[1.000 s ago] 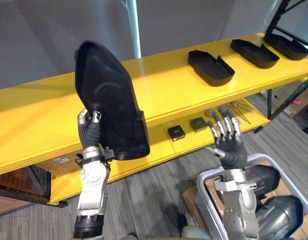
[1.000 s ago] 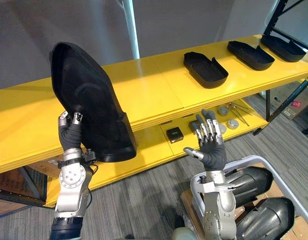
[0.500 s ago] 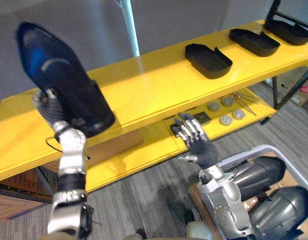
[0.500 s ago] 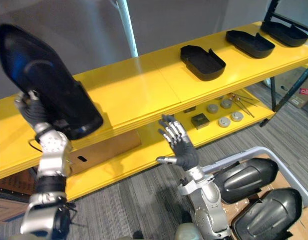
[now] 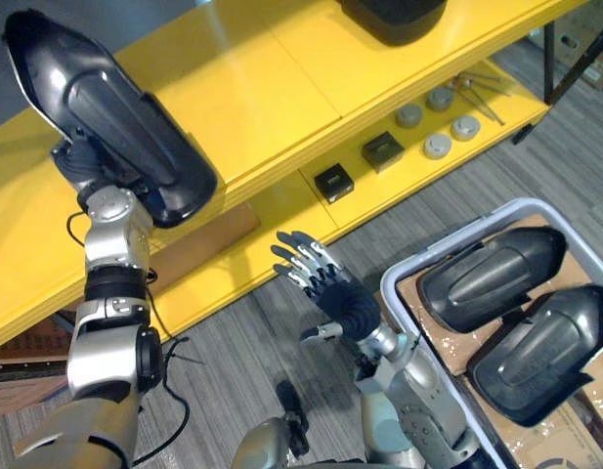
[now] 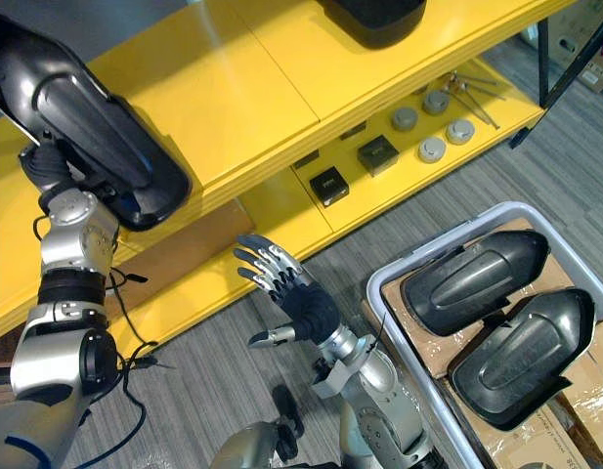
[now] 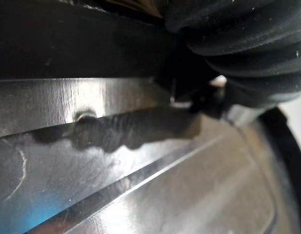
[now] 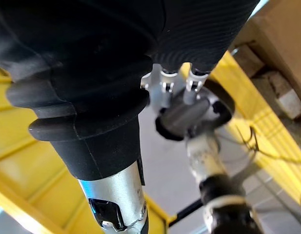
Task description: Walk over and take plastic housings, then place them on the shelf
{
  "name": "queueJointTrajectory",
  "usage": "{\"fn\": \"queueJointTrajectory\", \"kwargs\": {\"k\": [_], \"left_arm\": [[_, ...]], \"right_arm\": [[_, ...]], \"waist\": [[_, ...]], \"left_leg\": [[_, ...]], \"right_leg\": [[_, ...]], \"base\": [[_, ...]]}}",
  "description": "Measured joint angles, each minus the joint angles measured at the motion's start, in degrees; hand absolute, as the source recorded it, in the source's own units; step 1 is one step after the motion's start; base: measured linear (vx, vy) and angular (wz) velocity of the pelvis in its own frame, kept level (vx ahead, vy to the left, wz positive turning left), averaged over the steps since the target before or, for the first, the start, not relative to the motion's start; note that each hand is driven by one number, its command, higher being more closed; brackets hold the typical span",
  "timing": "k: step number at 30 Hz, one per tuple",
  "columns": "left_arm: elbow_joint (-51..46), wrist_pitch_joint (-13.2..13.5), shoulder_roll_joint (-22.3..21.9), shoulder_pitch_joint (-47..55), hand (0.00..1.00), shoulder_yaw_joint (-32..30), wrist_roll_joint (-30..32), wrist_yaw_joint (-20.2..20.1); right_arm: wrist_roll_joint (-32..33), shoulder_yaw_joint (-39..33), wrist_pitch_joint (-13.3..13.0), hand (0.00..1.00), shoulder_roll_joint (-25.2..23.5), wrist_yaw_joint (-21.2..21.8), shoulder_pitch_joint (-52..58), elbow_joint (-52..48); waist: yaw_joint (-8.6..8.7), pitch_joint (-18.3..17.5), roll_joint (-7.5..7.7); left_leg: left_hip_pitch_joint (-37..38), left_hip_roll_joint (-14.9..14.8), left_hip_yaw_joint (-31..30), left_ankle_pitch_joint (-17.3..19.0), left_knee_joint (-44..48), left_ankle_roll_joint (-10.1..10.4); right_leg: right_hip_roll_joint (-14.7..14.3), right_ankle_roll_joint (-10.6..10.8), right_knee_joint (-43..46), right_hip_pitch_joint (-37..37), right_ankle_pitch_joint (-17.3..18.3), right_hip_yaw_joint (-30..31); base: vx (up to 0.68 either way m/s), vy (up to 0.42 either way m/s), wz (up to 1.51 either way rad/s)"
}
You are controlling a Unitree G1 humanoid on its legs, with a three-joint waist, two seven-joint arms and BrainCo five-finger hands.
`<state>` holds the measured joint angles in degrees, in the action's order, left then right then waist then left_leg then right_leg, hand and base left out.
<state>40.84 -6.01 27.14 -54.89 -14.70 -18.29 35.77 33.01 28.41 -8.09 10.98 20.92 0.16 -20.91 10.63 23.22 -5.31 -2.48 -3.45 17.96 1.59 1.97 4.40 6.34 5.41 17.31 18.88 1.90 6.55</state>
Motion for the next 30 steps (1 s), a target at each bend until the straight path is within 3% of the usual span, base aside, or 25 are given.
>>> {"fn": "queueJointTrajectory", "kwargs": {"k": [9, 17, 18, 30], "left_arm": [[7.11, -3.13, 1.89, -8.03, 1.00, 2.09, -4.12, 0.32], [9.00, -7.58, 5.69, -11.46, 1.00, 1.97, -6.62, 4.33], [9.88, -8.21, 5.88, -12.22, 0.00, 1.95, -6.87, 4.89], [9.99, -9.29, 5.92, -13.09, 0.00, 1.95, -10.49, 7.47]], "right_arm": [[1.19, 1.91, 0.63, 0.00, 0.29, -2.37, -2.82, -0.58], [2.24, 2.06, 0.61, 0.00, 0.78, -3.64, -3.52, -0.60], [2.24, 2.06, 0.59, 0.00, 0.94, -3.82, -3.86, -0.60], [2.25, 3.76, 0.51, 0.00, 2.22, -7.01, -3.89, 0.25]], "waist": [[-0.23, 1.40, 1.25], [-0.96, 1.47, 1.34], [-1.06, 1.47, 1.34], [-1.82, 1.47, 1.34]], "left_leg": [[-4.08, -0.05, 0.61, -0.02, 0.57, 0.02], [-5.68, -0.08, 1.60, 0.00, 0.64, 0.05], [-5.68, -0.08, 1.60, 0.00, 0.65, 0.06], [-5.62, -0.28, 1.36, 0.10, 1.22, 0.19]], "right_leg": [[0.38, 0.55, -0.77, 3.27, -1.47, -0.14], [0.69, 0.66, -1.86, 4.04, -1.83, -0.44], [0.74, 0.66, -1.86, 3.98, -1.83, -0.54], [0.90, 0.66, -1.98, 3.26, -1.83, -1.39]], "base": [[0.02, 0.004, 0.01], [0.05, 0.010, 0.04], [0.03, 0.001, 0.02], [0.00, -0.001, 0.02]]}}
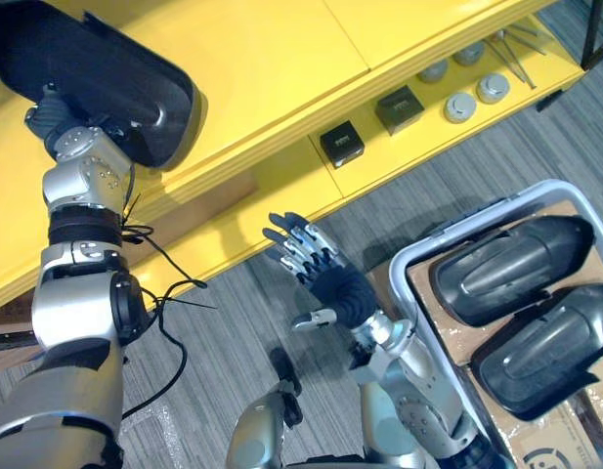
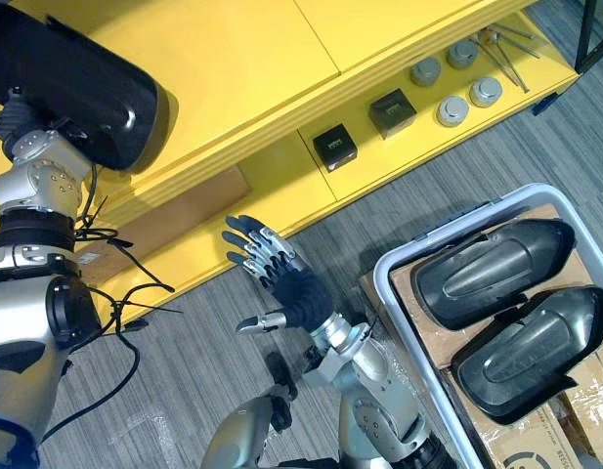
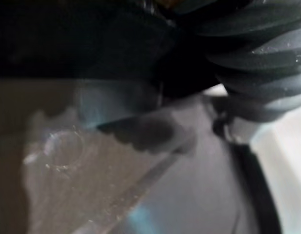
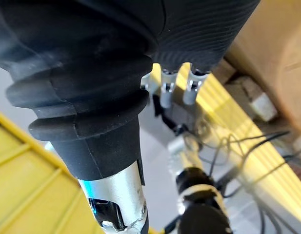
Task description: Walk over and take plastic housings, then place them on the shelf
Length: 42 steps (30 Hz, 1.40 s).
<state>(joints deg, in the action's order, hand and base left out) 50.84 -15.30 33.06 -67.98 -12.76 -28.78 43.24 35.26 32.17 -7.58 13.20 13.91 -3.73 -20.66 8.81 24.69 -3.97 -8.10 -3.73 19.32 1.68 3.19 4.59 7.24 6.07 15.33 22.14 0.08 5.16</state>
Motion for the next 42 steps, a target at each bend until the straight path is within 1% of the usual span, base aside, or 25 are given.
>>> {"fn": "queueJointTrajectory", "kwargs": {"k": [4, 7, 9, 11, 12, 15, 18, 20, 24, 26, 27, 28, 29, 30, 31, 32, 33, 35, 37, 38, 39, 40, 41, 42], "left_arm": [[0.00, -0.72, 0.07, -0.04, 0.00, 0.11, 0.07, -0.50], [0.00, -0.76, 0.07, -0.03, 0.00, 0.52, -0.07, -0.94], [0.01, -0.72, 0.05, -0.03, 0.00, 0.64, -0.16, -0.91], [0.00, 0.50, 0.11, -0.25, 0.00, 0.65, -0.14, -0.62], [0.00, 0.69, 0.11, -0.36, 0.00, 0.65, -0.14, -0.44], [-0.23, 2.19, 0.21, -1.21, 0.00, 0.18, -0.12, 1.34], [-1.23, 2.72, 0.29, -1.23, 0.00, -0.43, -0.07, 1.75], [-4.19, 2.73, 0.31, -1.47, 0.00, -1.75, 0.63, 1.47], [-4.79, 2.55, 0.32, -1.52, 0.00, -2.96, 0.70, 0.53], [-4.78, 1.03, 0.30, -1.50, 0.00, -4.26, 2.80, -0.41], [-4.78, 0.67, 0.30, -1.49, 0.00, -4.49, 2.98, -0.54], [-4.72, -0.19, 0.30, -1.35, 0.00, -5.06, 3.88, -0.81], [-4.70, -1.24, 0.30, -0.74, 0.00, -5.40, 6.37, -0.98], [-4.70, -1.95, 0.30, -0.31, 0.00, -5.75, 7.28, -1.25], [-4.62, -3.31, 0.30, 0.65, 0.00, -7.06, 7.49, -1.84], [-4.40, -4.31, 0.30, 1.18, 0.00, -7.71, 7.50, -2.05], [-4.02, -5.15, 0.27, 1.92, 0.00, -8.59, 7.48, -2.25], [-3.25, -5.14, 0.28, 3.14, 0.00, -9.00, 6.79, -2.29], [-2.45, -2.80, 0.27, 4.03, 0.00, -8.94, 5.99, -2.25], [-2.45, 0.55, 0.26, 4.43, 0.00, -8.85, 4.87, -2.21], [-2.51, 2.33, 0.29, 4.44, 0.00, -8.64, 4.89, -2.16], [-3.24, 7.81, 0.34, 4.45, 0.00, -7.18, 5.03, -1.37], [-4.15, 9.88, 0.34, 4.63, 0.00, -6.22, 5.00, -0.94], [-7.50, 14.70, 0.33, 6.41, 0.00, -3.88, 5.43, -0.64]], "right_arm": [[-0.02, -0.02, 0.00, 0.00, 0.00, -0.21, 0.11, 0.44], [-0.04, -0.02, -0.12, 0.00, 0.00, -0.29, 0.32, 0.44], [-0.04, -0.05, -0.66, 0.00, 0.00, -0.32, 0.67, 0.44], [-0.04, -0.17, -1.17, 0.00, 0.01, -0.35, 1.66, 0.43], [-0.03, -0.21, -1.20, 0.00, 0.01, -0.35, 2.08, 0.43], [-0.03, -0.18, -1.61, 0.00, -0.15, -0.30, 3.77, 0.43], [-0.10, -0.14, -2.11, 0.00, -0.16, -0.34, 5.11, 0.42], [-0.93, -0.02, -3.62, 0.00, -0.21, -1.87, 6.01, 0.42], [-3.05, 0.02, -3.90, 0.00, -0.21, -5.07, 6.26, 0.43], [-4.12, -0.08, -4.38, 0.00, -0.15, -5.32, 6.07, 0.44], [-4.19, -0.08, -4.76, 0.00, -0.10, -5.31, 6.07, 0.44], [-4.19, -0.16, -5.12, 0.00, 0.10, -5.29, 6.08, 0.45], [-4.18, -0.21, -5.12, 0.00, 0.41, -5.28, 6.21, 0.55], [-4.15, -0.20, -5.12, 0.00, 0.62, -5.25, 6.23, 0.74], [-4.05, -0.22, -5.10, 0.00, 1.04, -5.23, 6.24, 1.12], [-4.02, -0.23, -5.09, 0.00, 1.34, -5.23, 6.26, 1.14], [-4.02, -0.17, -5.04, 0.00, 1.56, -5.23, 6.23, 1.14], [-4.03, -0.14, -5.03, 0.00, 1.80, -5.20, 6.35, 1.14], [-4.03, -0.17, -5.05, 0.00, 2.01, -4.94, 6.69, 1.13], [-4.07, -0.20, -5.11, 0.00, 2.01, -4.58, 7.32, 1.13], [-4.11, -0.22, -5.17, 0.00, 2.01, -4.31, 7.74, 1.13], [-4.85, -0.69, -6.01, 0.00, 2.02, -3.33, 8.87, 1.13], [-5.15, -1.02, -6.36, 0.00, 2.03, -3.03, 9.30, 1.13], [-6.08, -2.31, -7.72, 0.00, 2.06, -2.57, 10.00, 1.23]], "waist": [[0.00, 0.00, 0.00], [-0.01, 0.00, 0.00], [0.02, 0.00, 0.00], [0.19, 0.00, 0.00], [0.27, 0.00, 0.00], [0.87, -0.01, 0.00], [1.33, -0.01, -0.01], [1.60, -0.05, -0.07], [1.53, -0.15, -0.25], [1.73, -0.36, -0.49], [1.72, -0.54, -0.72], [1.72, -0.99, -1.44], [1.72, -1.69, -2.33], [1.72, -2.14, -2.86], [1.72, -3.06, -3.83], [1.68, -3.53, -4.39], [1.68, -3.98, -4.80], [1.67, -5.55, -4.96], [1.73, -6.36, -4.75], [1.75, -6.59, -4.54], [1.73, -6.71, -4.45], [1.73, -6.92, -4.26], [1.71, -6.95, -4.20], [1.94, -7.61, -4.19]], "left_leg": [[0.03, -0.09, 0.10, 0.03, 0.39, 0.04], [0.49, -0.43, 0.11, 0.05, 0.53, 0.07], [1.24, -0.58, 0.20, 0.10, 0.55, 0.14], [2.37, -0.65, 0.56, 0.18, 0.57, 0.25], [2.59, -0.68, 0.72, 0.20, 0.55, 0.26], [3.83, -0.69, 2.10, 0.24, 0.23, 0.19], [4.99, -0.71, 2.88, 0.45, 0.12, -0.13], [5.10, -0.75, 3.44, 0.48, 0.12, -0.19], [5.49, -1.13, 4.62, 0.47, 0.31, -0.19], [6.03, -1.38, 4.90, 0.46, 0.29, -0.19], [6.03, -1.39, 4.91, 0.46, 0.26, -0.19], [6.02, -1.38, 4.94, 0.46, 0.20, -0.19], [6.04, -1.34, 5.00, 0.46, 0.02, -0.19], [6.12, -1.32, 5.03, 0.45, -0.18, -0.18], [6.32, -1.27, 5.21, 0.43, -0.59, -0.18], [6.67, -1.26, 5.41, 0.43, -0.79, -0.18], [7.40, -1.27, 5.63, 0.44, -1.02, -0.17], [7.47, -1.34, 5.94, 0.45, -1.17, -0.17], [7.57, -1.46, 6.12, 0.46, -1.19, -0.17], [7.70, -1.53, 6.22, 0.47, -1.18, -0.17], [7.67, -1.58, 6.23, 0.46, -1.18, -0.16], [7.77, -1.71, 6.10, 0.43, -1.18, -0.13], [7.98, -1.76, 5.95, 0.43, -1.18, -0.13], [8.16, -1.83, 5.41, 0.42, -1.22, -0.13]], "right_leg": [[-0.01, -0.02, -0.09, -0.29, -0.03, -0.05], [-0.22, -0.10, -1.00, -1.35, -0.46, -0.30], [-0.32, -0.05, -1.64, -2.37, -0.64, -0.35], [-0.36, -0.06, -2.49, -3.82, -0.91, -0.33], [-0.37, -0.11, -2.86, -4.21, -1.05, -0.35], [-0.51, 0.08, -3.97, -5.56, -1.94, -0.23], [-0.60, 0.20, -5.20, -6.92, -2.48, 0.10], [-0.70, 0.14, -6.58, -7.39, -3.43, 0.46], [-1.18, -0.01, -7.74, -7.80, -4.50, 1.29], [-1.45, -0.14, -8.14, -8.34, -4.75, 1.41], [-1.47, -0.15, -8.18, -8.35, -4.75, 1.40], [-1.46, -0.14, -8.23, -8.35, -4.77, 1.40], [-1.44, -0.11, -8.39, -8.36, -4.84, 1.41], [-1.44, -0.08, -8.52, -8.40, -4.93, 1.41], [-1.45, 0.00, -8.80, -8.48, -5.07, 1.42], [-1.46, 0.01, -8.90, -8.74, -5.08, 1.47], [-1.53, 0.01, -9.10, -9.36, -5.08, 1.55], [-1.63, 0.07, -9.64, -9.47, -5.20, 1.62], [-1.70, 0.10, -10.64, -10.02, -5.56, 1.59], [-1.73, 0.04, -11.30, -10.36, -5.83, 1.50], [-1.75, -0.03, -11.46, -10.42, -5.92, 1.41], [-1.79, -0.17, -12.06, -10.91, -6.21, 1.08], [-1.79, -0.23, -12.41, -11.42, -6.39, 0.91], [-1.78, -0.21, -13.21, -12.22, -6.66, 0.34]], "base": [[0.00, 0.000, 0.00], [0.00, 0.000, 0.00], [0.02, -0.003, -0.04], [0.01, 0.007, -0.05], [0.00, 0.012, -0.09], [0.00, 0.016, -0.08], [0.00, 0.013, -0.12], [-0.02, 0.009, -0.14], [0.00, -0.008, -0.15], [0.01, -0.013, -0.08], [0.00, 0.000, 0.00], [0.00, 0.000, 0.00], [0.00, 0.000, 0.00], [0.03, 0.009, -0.03], [0.04, 0.012, -0.05], [0.05, 0.016, -0.09], [0.03, 0.012, -0.08], [0.02, 0.001, -0.07], [0.01, -0.004, -0.04], [0.00, 0.000, 0.00], [0.00, 0.000, 0.00], [0.01, -0.013, 0.05], [0.02, -0.013, 0.11], [0.02, -0.006, 0.18]]}}
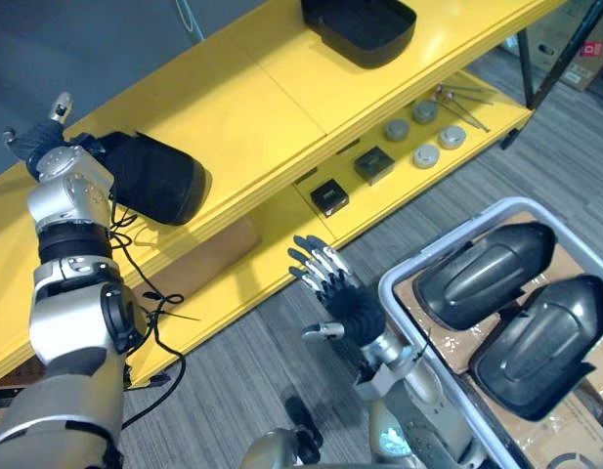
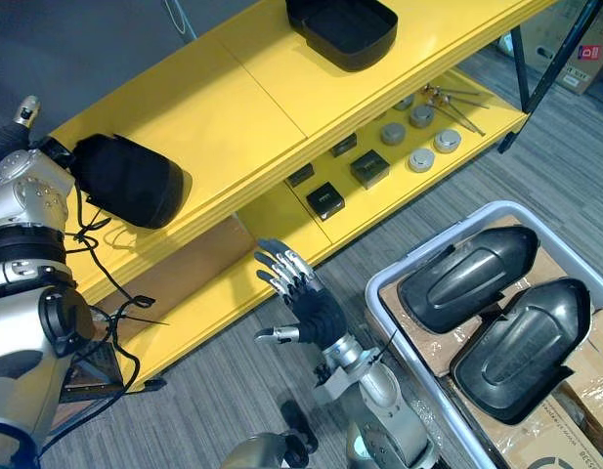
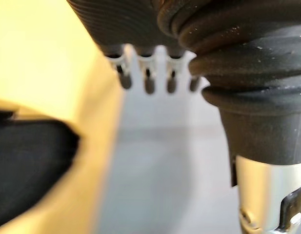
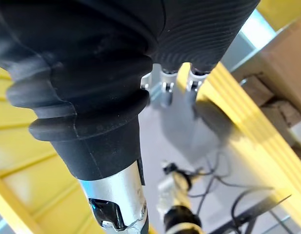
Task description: Walk over and take plastic housings, then place them on the shelf
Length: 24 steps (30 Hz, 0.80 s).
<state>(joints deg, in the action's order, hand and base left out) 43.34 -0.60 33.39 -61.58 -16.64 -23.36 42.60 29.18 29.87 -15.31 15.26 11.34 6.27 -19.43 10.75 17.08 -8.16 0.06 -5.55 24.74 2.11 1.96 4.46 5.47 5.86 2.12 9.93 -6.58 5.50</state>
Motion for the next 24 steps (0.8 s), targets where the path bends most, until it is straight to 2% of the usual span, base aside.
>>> {"fn": "queueJointTrajectory", "kwargs": {"k": [2, 3, 4, 5, 6, 8, 9, 10, 13, 16, 17, 18, 20, 22, 24], "left_arm": [[-8.73, 6.53, -0.38, 7.76, 0.00, 3.42, 3.01, -0.03], [-11.65, 8.26, -0.77, 11.14, 0.00, 3.49, 3.70, -0.23], [-17.99, 11.58, -2.71, 18.90, 0.00, 3.18, 4.68, -0.64], [-24.99, 13.62, -6.08, 27.89, 0.00, 2.71, 6.31, -0.91], [-28.69, 14.28, -8.22, 32.03, 0.00, 2.30, 6.92, -1.45], [-39.86, 14.71, -16.77, 47.64, 0.00, 1.65, 8.92, -4.27], [-41.47, 14.28, -18.43, 51.05, 0.00, 1.68, 9.89, -5.38], [-43.84, 12.58, -21.61, 58.89, 0.00, 2.30, 11.94, -8.21], [-46.32, 10.29, -25.32, 69.56, 0.00, 4.33, 10.88, -14.43], [-48.44, 9.48, -30.38, 78.47, 0.00, 7.05, 7.58, -21.65], [-49.14, 9.57, -31.15, 79.59, 0.00, 7.70, 7.57, -22.43], [-51.60, 11.04, -32.55, 81.53, 0.00, 8.62, 5.49, -25.24], [-55.15, 12.93, -33.30, 81.77, 0.00, 10.18, 3.93, -27.95], [-59.10, 14.37, -33.84, 81.43, 0.00, 10.87, 4.00, -29.91], [-61.32, 14.73, -33.71, 79.88, 0.00, 11.17, 4.00, -31.42]], "right_arm": [[-2.51, -2.98, -2.59, 0.00, 0.17, -0.01, 0.11, 0.75], [-3.26, -4.18, -3.19, 0.00, 0.18, -0.19, 0.05, 1.12], [-4.44, -6.77, -4.56, 0.00, 0.21, -0.77, 0.30, 2.27], [-5.59, -9.88, -5.07, 0.00, 0.29, -1.80, 0.32, 3.71], [-6.58, -11.37, -5.36, 0.00, 0.29, -2.57, 0.26, 4.46], [-10.50, -16.45, -5.69, 0.00, 0.38, -4.92, -0.64, 6.94], [-11.40, -17.49, -5.68, 0.00, 0.49, -5.32, -1.08, 7.55], [-13.17, -19.02, -5.46, 0.00, 1.01, -6.24, -3.27, 9.66], [-13.95, -20.37, -4.38, 0.00, 1.14, -8.23, -8.70, 14.17], [-9.18, -20.84, -4.38, 0.00, -0.55, -11.14, -12.86, 15.38], [-8.52, -20.90, -4.41, 0.00, -1.18, -11.63, -13.08, 15.22], [-6.76, -21.21, -4.43, 0.00, -3.00, -12.35, -12.03, 14.74], [-6.79, -22.23, -4.41, 0.00, -5.45, -12.80, -7.91, 12.76], [-7.68, -22.40, -4.25, 0.00, -7.31, -12.67, -3.66, 10.62], [-8.64, -22.48, -3.90, 0.00, -8.26, -12.20, -0.52, 9.17]], "waist": [[0.62, -2.38, 0.20], [0.62, -3.03, 0.23], [0.62, -4.31, 0.26], [0.21, -5.96, 0.40], [-0.43, -6.72, 0.60], [-3.78, -8.87, 2.16], [-4.46, -9.23, 2.66], [-6.66, -9.88, 3.83], [-9.41, -10.78, 5.47], [-12.18, -11.29, 6.44], [-12.40, -11.27, 6.49], [-12.56, -11.28, 6.60], [-12.66, -11.23, 6.67], [-11.82, -11.15, 6.84], [-10.99, -11.03, 7.06]], "left_leg": [[0.88, -0.23, -0.92, -0.01, -0.30, -0.01], [1.60, -0.32, -0.98, -0.01, -0.64, 0.00], [3.38, -0.47, -1.91, -0.01, -1.28, 0.00], [4.73, -0.63, -3.40, 0.01, -1.70, 0.02], [5.13, -0.73, -4.02, 0.06, -1.76, 0.10], [6.03, -0.95, -7.12, 0.14, -1.79, 0.42], [6.01, -0.95, -7.79, 0.04, -1.79, 0.58], [6.06, -0.84, -10.18, -0.24, -1.79, 1.02], [6.47, -0.50, -13.21, -0.43, -1.75, 1.34], [6.52, 0.31, -16.32, -0.60, -1.90, 1.60], [6.41, 0.33, -16.35, -0.67, -1.97, 1.63], [5.94, 0.40, -16.44, -0.83, -1.97, 1.71], [5.92, 0.52, -16.46, -1.01, -2.37, 1.65], [5.90, 0.57, -16.32, -1.02, -2.48, 1.64], [5.90, 0.48, -16.16, -1.03, -2.59, 1.66]], "right_leg": [[-0.01, 0.08, -1.75, -2.16, -0.30, -1.21], [-0.10, 0.08, -2.17, -3.10, -0.29, -1.52], [-0.20, 0.09, -3.30, -5.59, -0.28, -2.89], [-0.27, 0.11, -4.63, -8.12, -0.27, -4.81], [-0.31, 0.11, -5.21, -9.11, -0.26, -5.70], [-0.42, -0.07, -6.76, -12.42, 0.04, -8.94], [-0.43, -0.32, -6.76, -12.94, 0.25, -9.96], [-0.42, -0.43, -6.78, -14.27, 0.65, -12.13], [-0.12, -0.53, -7.22, -16.34, 1.60, -15.13], [0.60, -0.75, -7.27, -18.27, 2.64, -18.39], [0.70, -0.75, -7.27, -18.24, 2.64, -18.55], [0.98, -0.74, -7.26, -18.09, 2.64, -19.24], [1.41, -0.73, -7.25, -18.05, 2.64, -19.54], [1.42, -0.67, -7.25, -17.90, 2.68, -19.50], [1.41, -0.58, -7.20, -17.74, 2.78, -19.43]], "base": [[0.07, -0.005, 0.20], [0.11, -0.004, 0.16], [0.08, -0.003, 0.31], [0.08, -0.004, 0.40], [0.05, -0.006, 0.55], [0.01, -0.009, 0.63], [-0.04, -0.022, 0.79], [-0.06, -0.021, 0.64], [-0.06, -0.011, 0.59], [-0.05, 0.001, 0.52], [-0.03, 0.011, 0.27], [-0.02, 0.008, 0.14], [0.01, 0.028, 0.09], [0.04, 0.023, -0.02], [0.07, 0.014, -0.04]]}}
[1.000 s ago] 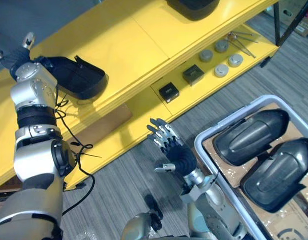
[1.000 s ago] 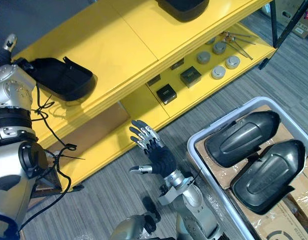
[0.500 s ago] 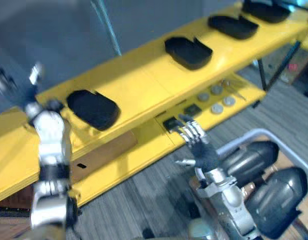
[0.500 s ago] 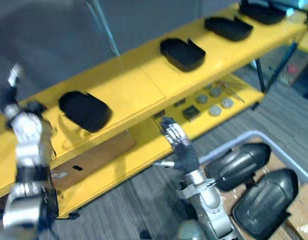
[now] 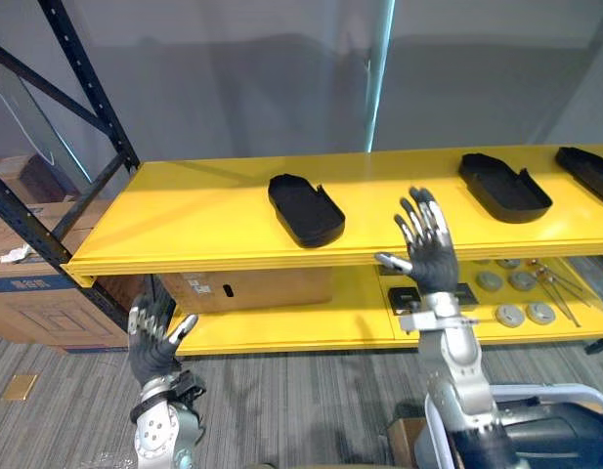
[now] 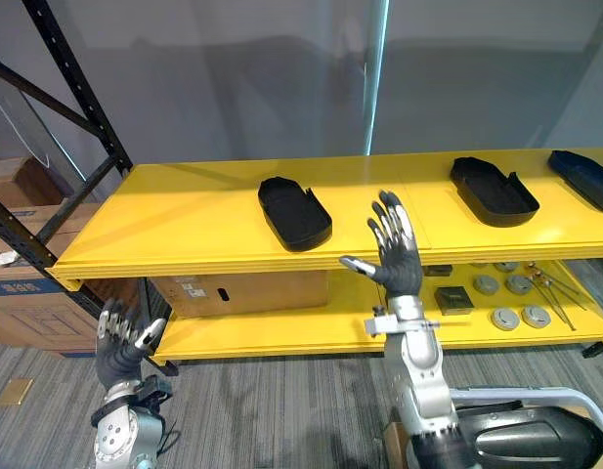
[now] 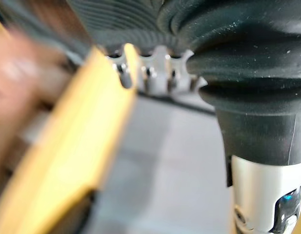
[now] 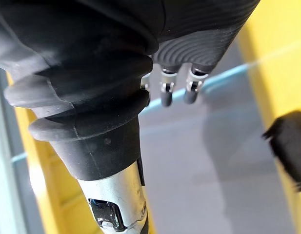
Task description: Walk over and take plastic housings, then place them on the shelf
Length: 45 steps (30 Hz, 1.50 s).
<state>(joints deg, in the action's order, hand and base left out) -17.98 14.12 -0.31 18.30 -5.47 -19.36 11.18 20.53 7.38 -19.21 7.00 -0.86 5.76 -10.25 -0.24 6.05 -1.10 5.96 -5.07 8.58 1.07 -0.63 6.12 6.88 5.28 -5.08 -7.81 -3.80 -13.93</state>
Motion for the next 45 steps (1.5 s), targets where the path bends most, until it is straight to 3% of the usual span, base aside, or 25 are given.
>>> {"fn": "queueJointTrajectory", "kwargs": {"k": [4, 6, 7, 8, 10, 12, 14, 16, 17, 18, 21, 24, 26, 29, 30, 31, 32, 35, 39, 43, 45], "left_arm": [[0.31, -1.09, 0.05, -2.47, 0.00, 0.56, -0.12, -0.06], [1.45, -1.67, 0.06, -2.37, 0.00, 0.68, -0.96, 0.33], [2.23, -1.74, 0.06, -2.37, 0.00, 0.72, -1.05, 1.31], [3.58, -1.74, 0.06, -2.49, 0.00, 0.59, -1.45, 1.78], [4.71, -1.77, -0.26, -1.67, 0.00, 0.63, -3.34, 1.63], [5.46, -1.70, -0.20, -0.81, 0.00, 1.20, -3.34, 0.91], [5.49, -1.50, -0.25, -0.91, 0.00, 1.96, -3.23, 0.66], [5.99, -1.09, -0.26, -1.11, 0.00, 2.63, -3.20, -0.17], [6.33, -0.81, -0.20, -1.37, 0.00, 2.67, -3.21, -0.26], [7.64, -0.65, 0.22, -2.74, 0.00, 2.46, -3.22, -0.30], [7.94, -2.10, 2.16, -4.30, 0.00, 2.27, -3.23, -1.23], [7.90, -3.52, 2.76, -4.26, 0.00, 2.32, -3.02, -3.26], [7.82, -4.37, 3.90, -4.10, 0.00, 3.05, -2.80, -3.56], [7.21, -4.06, 4.47, -4.94, 0.00, 3.36, -2.84, -2.40], [6.96, -4.00, 4.52, -4.90, 0.00, 3.33, -2.90, -2.09], [6.63, -3.65, 4.92, -4.90, 0.00, 3.19, -3.22, -1.28], [6.74, -3.55, 3.94, -4.93, 0.00, 3.02, -3.12, -0.51], [5.59, -3.35, 1.83, -4.73, 0.00, 3.17, -2.87, 1.05], [5.49, -3.35, 1.86, -4.61, 0.00, 3.11, -0.02, 0.28], [5.47, -1.46, 2.15, -2.71, 0.00, 2.89, 2.38, -0.16], [5.47, 0.48, 2.18, -2.76, 0.00, 2.43, 4.92, 2.34]], "right_arm": [[-0.87, 0.05, 0.01, 0.00, -0.08, 2.33, 1.89, -0.70], [1.26, 0.10, -0.07, 0.00, -0.35, 3.76, 2.22, -0.72], [3.71, 0.11, -0.19, 0.00, -0.69, 4.97, 2.25, -0.69], [5.58, 0.17, -0.27, 0.00, -1.41, 6.04, 2.54, -0.39], [7.38, 0.42, -0.29, 0.00, -1.84, 7.63, 3.24, -0.20], [8.59, 0.41, -0.68, 0.00, -2.05, 9.40, 3.96, 0.19], [8.91, 0.64, -0.95, 0.00, -2.08, 10.36, 3.89, 1.01], [9.19, 0.57, -0.97, 0.00, -1.86, 11.04, 3.80, 3.14], [9.49, 0.59, -1.00, 0.00, -1.72, 11.08, 3.70, 3.51], [10.23, 0.88, -0.99, 0.00, -1.80, 11.12, 2.80, 5.32], [10.17, 4.31, -1.47, 0.00, -2.86, 10.28, 1.92, 6.58], [9.23, 5.48, -2.81, 0.00, -4.42, 9.42, 1.85, 6.98], [6.91, 5.51, -3.58, 0.00, -4.81, 9.14, 1.67, 6.98], [5.59, 5.40, -4.35, 0.00, -4.82, 10.53, 0.98, 6.64], [5.54, 5.44, -4.60, 0.00, -4.82, 10.84, 0.97, 6.53], [5.03, 5.79, -4.79, 0.00, -4.92, 10.72, 1.00, 6.00], [2.92, 5.38, -5.47, 0.00, -3.75, 10.36, 0.28, 5.87], [-3.19, 3.34, -5.87, 0.00, -0.26, 6.29, -2.70, 5.75], [-9.56, -5.06, -5.89, 0.00, 2.76, 1.06, -3.18, -0.43], [-14.46, -8.58, -6.42, 0.00, 5.10, 2.29, -2.11, -8.28], [-19.40, -7.91, -7.46, 0.00, 6.48, 3.61, -0.82, -10.24]], "waist": [[0.96, 0.63, 1.01], [1.00, 1.69, 0.96], [0.93, 3.86, 0.37], [1.01, 6.27, 0.29], [1.09, 8.65, -0.28], [1.14, 9.19, -0.26], [1.19, 9.25, -0.29], [1.31, 9.05, -0.69], [1.28, 8.95, -0.86], [0.93, 9.17, 0.13], [0.81, 9.03, 2.62], [0.76, 9.03, 2.64], [1.01, 9.24, 2.01], [1.08, 8.77, 2.06], [0.97, 8.63, 2.33], [0.88, 8.09, 3.79], [0.97, 8.09, 2.43], [0.62, 8.32, 0.42], [0.04, 8.41, 0.62], [0.10, 8.41, 1.45], [0.04, 8.48, 2.10]], "left_leg": [[-0.26, -0.68, 1.36, 0.53, 0.73, -0.09], [-3.36, -2.36, 1.44, 4.26, 8.31, -0.40], [-5.68, -4.36, 1.22, 7.53, 16.84, -0.74], [-9.16, -5.82, 0.66, 8.17, 26.65, -1.59], [-12.59, -7.28, -0.68, 7.67, 36.16, -1.95], [-13.14, -7.26, 0.08, 8.84, 33.16, -3.23], [-13.20, -7.21, -0.01, 8.74, 27.27, -3.13], [-12.71, -7.33, -0.22, 7.77, 18.51, -2.07], [-12.39, -7.38, 0.17, 6.34, 18.07, -0.43], [-12.00, -4.98, 0.99, 5.45, 20.10, 0.05], [-14.67, -2.48, 2.64, 11.54, 27.83, -2.29], [-12.86, -2.33, 3.52, 13.31, 27.71, -3.59], [-8.42, -3.17, 4.44, 13.05, 23.20, -3.69], [-7.99, -4.82, 4.49, 12.57, 21.34, -2.83], [-8.11, -4.89, 4.45, 12.50, 21.40, -2.65], [-8.06, -4.12, 3.89, 12.60, 21.24, -1.69], [-8.14, -4.89, 2.76, 12.94, 21.07, -0.54], [-8.94, -7.55, 1.97, 12.51, 20.07, 1.20], [-6.65, -7.35, 1.79, 11.11, 16.12, 2.55], [-4.98, -6.27, 3.30, 11.11, 14.92, 2.41], [-4.98, -6.12, 4.14, 11.00, 14.99, 2.23]], "right_leg": [[-0.54, 0.08, 0.47, 0.71, -0.19, 1.25], [-1.44, -0.56, 1.40, 0.73, 0.50, 1.72], [-2.36, -1.35, 3.48, 0.38, 2.23, 1.99], [-2.70, -1.79, 5.73, -0.38, 3.94, 1.90], [-2.63, -2.25, 8.26, -1.71, 6.07, 2.08], [-1.17, -1.77, 9.16, -1.70, 7.27, 1.95], [0.41, -0.72, 9.89, -1.14, 8.03, 2.32], [3.14, 1.62, 11.19, -0.48, 9.50, 2.74], [3.84, 2.46, 11.68, -0.34, 9.93, 3.00], [6.48, 3.87, 12.10, -0.95, 10.59, 3.88], [10.11, 4.31, 13.70, -0.35, 9.47, 4.79], [10.80, 3.16, 19.25, 2.16, 7.48, 4.83], [8.81, 3.00, 22.78, 4.44, 10.46, 6.35], [4.73, 1.48, 19.59, 10.44, 10.85, 6.45], [4.11, 0.95, 17.72, 11.03, 8.95, 6.69], [3.50, 1.63, 15.26, 12.17, 1.89, 7.69], [2.68, 2.60, 14.57, 11.23, 2.80, 7.57], [-0.10, 1.53, 9.92, 9.56, 1.75, 5.99], [-0.56, 1.30, 9.29, 8.79, 1.59, 5.94], [0.06, 1.67, 7.77, 7.53, 1.31, 6.42], [0.09, 1.61, 6.48, 7.54, 0.22, 6.77]], "base": [[0.07, 0.004, -0.16], [0.07, -0.008, -0.18], [0.01, -0.005, -0.03], [0.00, 0.000, 0.00], [-0.01, 0.005, 0.07], [0.07, 0.065, 0.09], [0.09, 0.142, 0.06], [0.11, 0.266, 0.03], [0.20, 0.422, -0.13], [0.15, 0.303, -0.18], [0.18, 0.322, -0.11], [0.19, 0.293, -0.18], [0.17, 0.098, -0.12], [0.17, -0.069, 0.01], [0.18, -0.134, 0.11], [0.18, -0.168, 0.26], [0.18, -0.148, 0.19], [0.14, -0.142, 0.10], [0.04, -0.044, 0.01], [0.00, 0.020, -0.12], [-0.01, 0.035, -0.12]]}}
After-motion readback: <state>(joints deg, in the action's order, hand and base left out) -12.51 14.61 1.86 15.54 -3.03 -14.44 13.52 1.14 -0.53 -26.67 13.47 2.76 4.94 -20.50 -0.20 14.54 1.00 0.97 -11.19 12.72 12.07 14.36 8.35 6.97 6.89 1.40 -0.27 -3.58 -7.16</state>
